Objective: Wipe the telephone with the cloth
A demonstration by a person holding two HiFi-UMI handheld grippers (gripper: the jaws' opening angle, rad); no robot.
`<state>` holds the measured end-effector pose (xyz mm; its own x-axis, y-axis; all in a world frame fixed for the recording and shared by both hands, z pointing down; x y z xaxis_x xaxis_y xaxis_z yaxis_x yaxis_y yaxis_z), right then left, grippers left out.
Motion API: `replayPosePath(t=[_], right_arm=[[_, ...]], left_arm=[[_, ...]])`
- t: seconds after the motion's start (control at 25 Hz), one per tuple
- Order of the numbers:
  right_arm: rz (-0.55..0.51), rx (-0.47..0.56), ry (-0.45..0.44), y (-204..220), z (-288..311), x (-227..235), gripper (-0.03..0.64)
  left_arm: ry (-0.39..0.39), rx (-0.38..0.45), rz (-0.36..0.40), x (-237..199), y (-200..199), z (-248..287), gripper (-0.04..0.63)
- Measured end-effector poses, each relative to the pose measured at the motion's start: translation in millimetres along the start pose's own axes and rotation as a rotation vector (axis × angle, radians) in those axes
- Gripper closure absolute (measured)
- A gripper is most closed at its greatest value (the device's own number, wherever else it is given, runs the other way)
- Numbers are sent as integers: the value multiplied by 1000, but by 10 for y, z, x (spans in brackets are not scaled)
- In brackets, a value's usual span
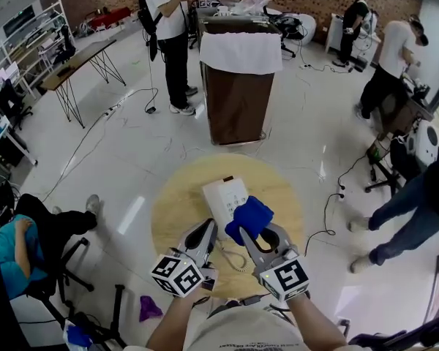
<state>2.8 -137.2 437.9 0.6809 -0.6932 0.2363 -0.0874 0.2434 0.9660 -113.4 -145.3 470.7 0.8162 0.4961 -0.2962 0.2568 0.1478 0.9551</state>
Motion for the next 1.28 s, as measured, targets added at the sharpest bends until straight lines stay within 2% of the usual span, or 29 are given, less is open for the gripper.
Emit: replayPosePath(t=[0.12, 0.36, 0.52, 0.88, 1.28], right_arm=[[12, 13, -22, -55, -97, -54, 546], [36, 15, -50, -126, -358, -84, 548], [49, 10, -54, -146, -508, -95, 548], [39, 12, -78, -165, -754, -125, 549], [40, 15, -96, -168, -899, -131, 549]], left_arm=[[-8, 19, 53, 299, -127, -86, 594], [-72, 17, 216, 749, -262, -215, 594], [-101, 11, 283, 955, -292, -277, 594], [-114, 16, 299, 1278, -237, -293, 594], [-111, 19, 302, 1421, -217, -279, 594]])
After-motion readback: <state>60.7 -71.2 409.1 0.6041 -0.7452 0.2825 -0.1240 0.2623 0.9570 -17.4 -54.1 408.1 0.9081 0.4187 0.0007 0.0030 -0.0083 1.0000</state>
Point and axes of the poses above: the fingertips, and each gripper's own axes: z forward along the fingers, x to its right, y out of its underside, the point moved 3 cm from there along -z, backward along the fingers, and after that the axes turned 15 degrees about z, right-handed, at the moved point
